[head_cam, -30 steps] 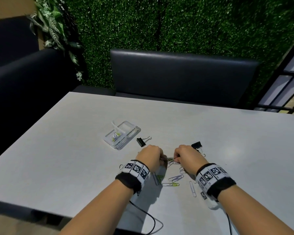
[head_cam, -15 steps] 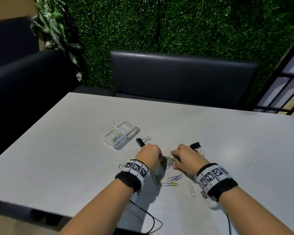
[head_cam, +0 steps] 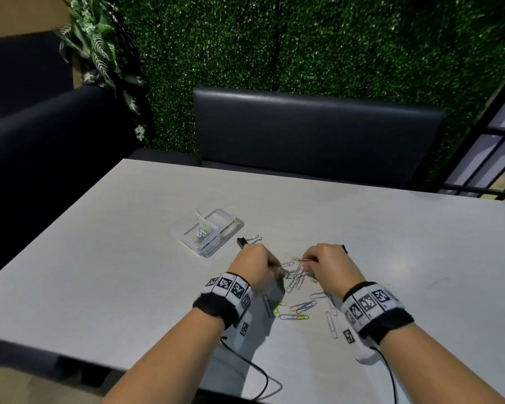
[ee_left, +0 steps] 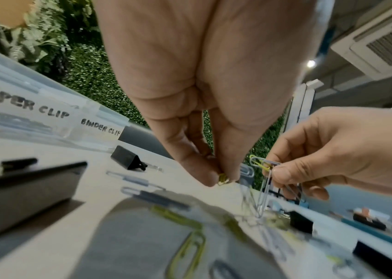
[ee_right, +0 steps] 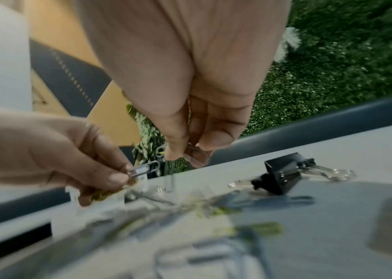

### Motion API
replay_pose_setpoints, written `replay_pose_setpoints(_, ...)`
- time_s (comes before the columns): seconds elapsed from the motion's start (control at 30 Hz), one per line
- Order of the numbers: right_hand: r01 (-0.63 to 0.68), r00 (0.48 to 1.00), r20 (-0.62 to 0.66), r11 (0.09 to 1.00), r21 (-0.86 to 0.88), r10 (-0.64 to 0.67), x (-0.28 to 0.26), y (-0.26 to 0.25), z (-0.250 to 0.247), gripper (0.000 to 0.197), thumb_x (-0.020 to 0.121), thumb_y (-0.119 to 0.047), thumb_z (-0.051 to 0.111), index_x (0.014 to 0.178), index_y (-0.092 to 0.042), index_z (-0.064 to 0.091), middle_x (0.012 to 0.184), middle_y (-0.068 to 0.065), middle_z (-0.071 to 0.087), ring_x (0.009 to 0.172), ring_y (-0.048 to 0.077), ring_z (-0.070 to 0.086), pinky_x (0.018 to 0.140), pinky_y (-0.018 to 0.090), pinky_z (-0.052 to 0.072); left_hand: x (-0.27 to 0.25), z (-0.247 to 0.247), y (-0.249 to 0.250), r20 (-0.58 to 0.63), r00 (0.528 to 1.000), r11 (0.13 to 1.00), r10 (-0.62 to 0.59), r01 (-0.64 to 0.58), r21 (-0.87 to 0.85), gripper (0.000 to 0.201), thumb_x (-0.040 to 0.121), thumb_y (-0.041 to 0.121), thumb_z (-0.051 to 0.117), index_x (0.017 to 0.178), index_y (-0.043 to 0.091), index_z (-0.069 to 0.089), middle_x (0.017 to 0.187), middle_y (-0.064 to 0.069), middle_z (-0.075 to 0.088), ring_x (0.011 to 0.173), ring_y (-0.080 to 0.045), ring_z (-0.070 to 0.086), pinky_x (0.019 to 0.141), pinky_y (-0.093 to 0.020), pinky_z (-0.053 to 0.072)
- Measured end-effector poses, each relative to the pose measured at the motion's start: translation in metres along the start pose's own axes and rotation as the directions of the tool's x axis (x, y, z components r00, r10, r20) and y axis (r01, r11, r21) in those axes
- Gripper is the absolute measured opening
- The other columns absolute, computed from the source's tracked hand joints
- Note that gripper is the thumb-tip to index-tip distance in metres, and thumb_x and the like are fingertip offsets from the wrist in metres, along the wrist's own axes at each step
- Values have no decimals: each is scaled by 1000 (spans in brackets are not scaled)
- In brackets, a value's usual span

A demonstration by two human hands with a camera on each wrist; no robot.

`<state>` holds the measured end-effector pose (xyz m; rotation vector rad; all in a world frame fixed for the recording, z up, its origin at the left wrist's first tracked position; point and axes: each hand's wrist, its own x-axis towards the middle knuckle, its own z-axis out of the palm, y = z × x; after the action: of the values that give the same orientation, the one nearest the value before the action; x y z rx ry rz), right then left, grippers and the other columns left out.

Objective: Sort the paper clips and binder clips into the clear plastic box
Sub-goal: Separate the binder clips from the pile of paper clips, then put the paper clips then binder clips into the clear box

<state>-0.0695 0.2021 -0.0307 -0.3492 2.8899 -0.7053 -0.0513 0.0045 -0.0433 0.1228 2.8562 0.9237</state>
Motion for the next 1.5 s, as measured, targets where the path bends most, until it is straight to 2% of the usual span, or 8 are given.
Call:
replay_pose_setpoints(0.17,-69,988,-112,948,309,109,7,-12,-13,4,85,-19,78,82,-22,77,75,-5,72,72,11,66,66,23,50,-2,-24,3,-94,996,993,-11,0,-116,16,88,24,70,98,20,82,92,0,79,84,-11,70,78,-21,53)
replay_pose_setpoints(0.33,-82,983,-85,802,591,162,21,-26,-14,7,84,-14,79,90,-12,77,77,10,76,65,24,69,68,42,63,-7,-57,-13,-151,986,968,-77,37,-250,16,89,29,72,100,21,81,79,6,76,70,-3,66,74,-20,51)
replay_pose_setpoints(0.43,-59,991,-47,733,678,124,33,-46,-11,11,86,-11,77,96,-7,75,80,14,76,60,19,65,67,36,61,-10,-84,-35,-225,961,954,-157,89,-288,13,87,30,74,94,22,82,71,10,73,69,-5,66,72,-22,53)
replay_pose_setpoints(0.77,13,1000,-14,462,887,-1,94,-144,16,4,89,0,70,91,2,72,74,15,71,63,19,68,63,24,61,-1,-135,-110,-411,835,926,-366,285,-246,16,89,24,73,100,16,81,91,-3,79,79,-11,66,80,-18,49)
replay_pose_setpoints(0.93,-28,998,55,583,812,-29,109,-180,44,4,90,-4,71,92,-2,72,77,12,72,65,18,69,63,24,60,9,-130,-123,-415,818,917,-399,344,-204,16,89,24,73,100,17,81,96,-5,79,85,-15,68,78,-18,46)
replay_pose_setpoints(1.1,-26,997,71,703,711,-36,112,-182,81,6,77,-22,79,76,-27,75,78,0,78,75,18,76,81,37,62,9,-129,-128,-401,833,924,-382,336,-182,18,88,24,73,101,14,80,97,-6,78,89,-18,72,81,-20,51)
replay_pose_setpoints(1.3,-50,995,99,710,703,-27,89,-157,44,15,90,-11,69,88,-25,74,92,3,78,86,25,77,79,52,62,-9,-132,-95,-416,863,957,-287,240,-163,30,92,14,56,115,19,74,102,0,77,94,-18,70,88,-24,52)
replay_pose_setpoints(1.5,-21,1000,7,912,411,20,56,-59,-14,19,92,-7,64,85,-23,72,85,2,76,81,20,73,67,30,56,-14,-84,-27,-25,1000,1000,-13,13,-21,33,94,14,52,115,25,74,117,2,72,106,-16,67,88,-24,50)
